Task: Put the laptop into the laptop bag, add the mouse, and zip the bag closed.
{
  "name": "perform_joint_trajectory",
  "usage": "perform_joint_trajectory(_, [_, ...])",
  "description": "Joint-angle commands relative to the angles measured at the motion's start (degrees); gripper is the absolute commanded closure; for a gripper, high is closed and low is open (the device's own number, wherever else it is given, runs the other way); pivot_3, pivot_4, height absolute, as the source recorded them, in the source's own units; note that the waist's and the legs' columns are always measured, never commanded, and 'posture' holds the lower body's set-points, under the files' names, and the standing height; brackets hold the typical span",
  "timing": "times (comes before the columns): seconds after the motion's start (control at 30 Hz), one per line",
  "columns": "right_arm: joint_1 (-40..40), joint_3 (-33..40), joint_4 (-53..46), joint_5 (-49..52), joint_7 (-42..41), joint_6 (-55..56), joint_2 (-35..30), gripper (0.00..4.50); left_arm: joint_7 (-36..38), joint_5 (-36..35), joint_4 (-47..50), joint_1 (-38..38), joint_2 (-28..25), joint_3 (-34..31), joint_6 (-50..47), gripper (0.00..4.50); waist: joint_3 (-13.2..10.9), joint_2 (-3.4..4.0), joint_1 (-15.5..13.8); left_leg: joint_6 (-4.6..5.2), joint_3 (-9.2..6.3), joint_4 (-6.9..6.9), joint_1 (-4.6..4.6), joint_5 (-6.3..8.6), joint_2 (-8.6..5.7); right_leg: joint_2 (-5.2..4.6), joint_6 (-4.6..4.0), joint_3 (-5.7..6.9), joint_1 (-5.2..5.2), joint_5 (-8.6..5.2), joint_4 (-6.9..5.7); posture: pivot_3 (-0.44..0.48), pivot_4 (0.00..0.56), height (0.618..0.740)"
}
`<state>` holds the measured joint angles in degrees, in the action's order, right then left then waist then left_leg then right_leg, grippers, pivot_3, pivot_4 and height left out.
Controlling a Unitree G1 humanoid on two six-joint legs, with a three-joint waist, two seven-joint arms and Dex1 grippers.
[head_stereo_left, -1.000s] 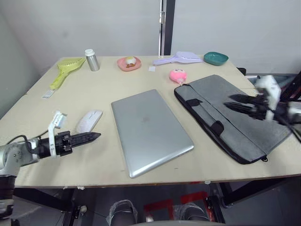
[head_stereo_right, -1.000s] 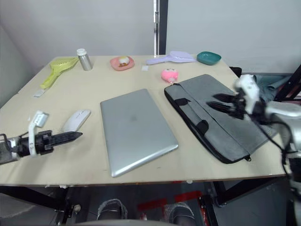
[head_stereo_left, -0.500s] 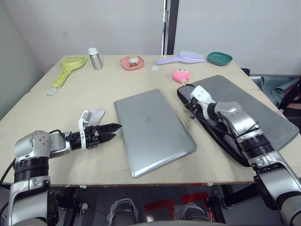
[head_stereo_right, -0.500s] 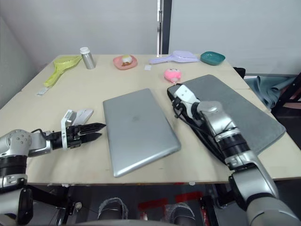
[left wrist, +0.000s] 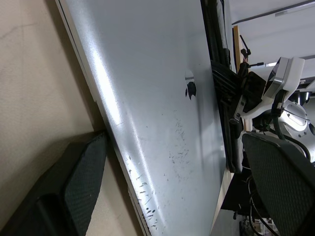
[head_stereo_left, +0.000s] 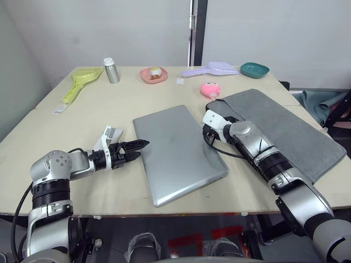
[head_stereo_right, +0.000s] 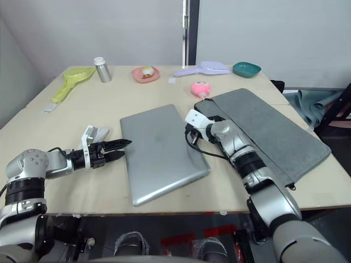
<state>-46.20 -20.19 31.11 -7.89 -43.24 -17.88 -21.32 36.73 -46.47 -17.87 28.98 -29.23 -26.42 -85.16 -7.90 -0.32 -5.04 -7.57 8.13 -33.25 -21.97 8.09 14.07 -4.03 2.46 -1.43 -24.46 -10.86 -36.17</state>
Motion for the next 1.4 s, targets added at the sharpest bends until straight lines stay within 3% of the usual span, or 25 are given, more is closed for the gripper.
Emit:
perform_joint_trajectory(0.03, [-0.1, -1.16, -1.61, 1.33, -3.24, -0.97, 3.66, 4.48, -1.07, 1.24, -1.52, -1.69, 1.45, 2.86, -1.03, 0.0, 0.07, 0.05, 0.14, 0.0, 0.0, 0.02, 0.01, 0.0, 0.0, 0.01, 0.0, 0.0, 0.0, 0.0, 0.0, 0.0, 0.15, 0.74])
perform_joint_trajectory(0.5, [1.73, 1.81, -13.18, 6.64, -10.6, -10.37, 7.62, 4.48, 0.19, -1.08, 1.06, -1.76, 2.55, 2.99, -4.5, 0.0, 0.05, 0.18, 0.19, -0.01, 0.01, 0.34, -0.1, 0.0, 0.0, 0.0, 0.0, 0.1, -0.02, 0.0, 0.45, 0.0, 0.15, 0.74])
perform_joint_trajectory(0.63, [1.85, 1.4, -11.53, 4.21, -8.88, -8.87, 6.7, 4.48, 0.46, -1.05, 1.02, -1.56, 2.3, 2.92, -4.48, 0.0, 0.05, 0.17, 0.03, -0.02, 0.04, 0.49, -0.14, 0.01, -0.04, -0.03, 0.0, 0.11, -0.01, 0.0, 0.7, 0.0, 0.15, 0.74])
perform_joint_trajectory(0.73, [0.78, 2.4, -10.03, 3.62, -8.41, -8.09, 5.29, 4.5, 1.36, -1.35, 0.69, -0.96, 1.57, 2.57, -4.09, 0.8, 0.03, 0.19, -0.12, -0.06, 0.03, 0.65, -0.11, 0.0, -0.02, -0.01, 0.01, 0.15, -0.01, -0.01, 0.75, 0.0, 0.15, 0.74])
perform_joint_trajectory(0.9, [-2.62, 4.46, -8.55, 3.97, -8.94, -6.56, 1.43, 4.5, 2.14, -1.94, 1.27, 1.21, -0.12, 3.0, -4.95, 2.54, -0.03, 0.17, -0.3, -0.13, 0.0, 0.66, -0.43, -0.05, -0.04, -0.02, 0.0, 0.2, -0.18, 0.01, 0.91, 0.0, 0.15, 0.74])
perform_joint_trajectory(1.07, [-4.91, 7.56, -14.58, 8.44, -13.55, -9.38, -2.88, 4.5, 3.8, -6.48, 3.06, 4.27, -3.73, 3.84, -7.34, 4.09, -0.07, 0.1, -0.69, -0.16, -0.28, 0.54, -0.93, -0.1, -0.03, 0.0, 0.0, 0.44, -0.41, 0.03, 0.89, 0.0, 0.15, 0.74])
perform_joint_trajectory(1.3, [-7.11, 14.89, -27.16, 18.44, -16.45, -21.46, -7.78, 4.5, 4.05, -14.63, 2.46, 4.89, -10.98, 6.28, -7.34, 4.15, -0.17, 0.13, 0.11, -0.47, -0.46, 0.68, -0.98, -0.2, 0.14, 0.19, 0.0, 0.65, -0.45, 0.02, 0.89, 0.0, 0.15, 0.74])
perform_joint_trajectory(1.4, [-4.38, 18.02, -32.85, 20.32, -16.98, -24.53, -13.94, 4.5, 2.49, -24.4, 3.04, 4.11, -15.31, 7.59, -7.34, 4.15, -0.22, 0.13, -0.25, -0.54, -0.58, 0.72, -1.01, -0.2, 0.15, 0.2, -0.03, 0.77, -0.43, 0.0, 0.9, 0.0, 0.15, 0.74])
